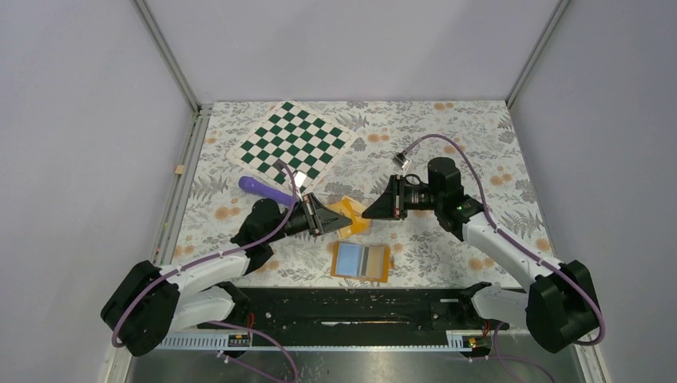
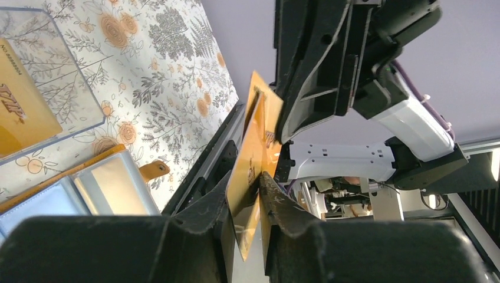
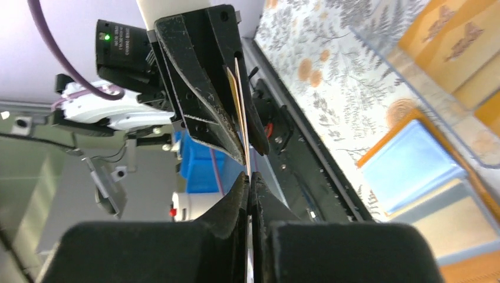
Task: Put the credit cards into the card holder
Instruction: Place the credit card in the storage box.
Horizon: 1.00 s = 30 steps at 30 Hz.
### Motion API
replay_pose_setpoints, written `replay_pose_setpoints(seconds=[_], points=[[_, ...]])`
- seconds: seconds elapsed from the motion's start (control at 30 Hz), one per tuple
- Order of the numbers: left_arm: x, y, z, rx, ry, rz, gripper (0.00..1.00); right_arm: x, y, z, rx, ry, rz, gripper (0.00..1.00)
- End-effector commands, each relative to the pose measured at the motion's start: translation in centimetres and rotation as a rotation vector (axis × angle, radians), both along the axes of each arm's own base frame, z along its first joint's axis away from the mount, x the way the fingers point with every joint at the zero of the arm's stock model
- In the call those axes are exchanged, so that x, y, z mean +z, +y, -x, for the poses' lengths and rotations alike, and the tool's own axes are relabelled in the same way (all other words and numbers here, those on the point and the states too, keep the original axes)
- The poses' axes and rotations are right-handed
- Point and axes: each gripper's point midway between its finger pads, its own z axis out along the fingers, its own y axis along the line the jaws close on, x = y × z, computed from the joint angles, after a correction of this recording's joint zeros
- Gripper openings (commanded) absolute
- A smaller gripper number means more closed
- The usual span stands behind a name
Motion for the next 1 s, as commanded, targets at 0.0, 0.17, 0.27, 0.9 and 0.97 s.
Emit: replay_pose_setpoints(seconds=[0.0,0.17,0.27,0.9,0.97], points=[[0.1,-0.2,0.0,-0.021,-0.028,0.007,0.19,-1.5,-1.5,-1.1,-0.09,-0.054,0.168,0.0],[-0.7,-0.3,-0.8,0.006,-0.005,-0.017,0.15,-2.6,-3.1,-2.3,-0.177,-0.065,0.283,0.0],[-1.7,0.0,-2.0,0.051,0.027,-0.073,0.11,-3.1,-4.7,-2.9,-0.245,-0.081,0.362,0.0],[-9.9,0.3,-9.3,0.168,0.104,-0.571,0.14,-5.2,-6.9,0.0,-0.233,-0.081,0.45,0.0],[-10.5,0.1,-9.8,0.155,0.102,-0.605,0.17,-5.3,-6.9,0.3,-0.222,-0.078,0.445,0.0]])
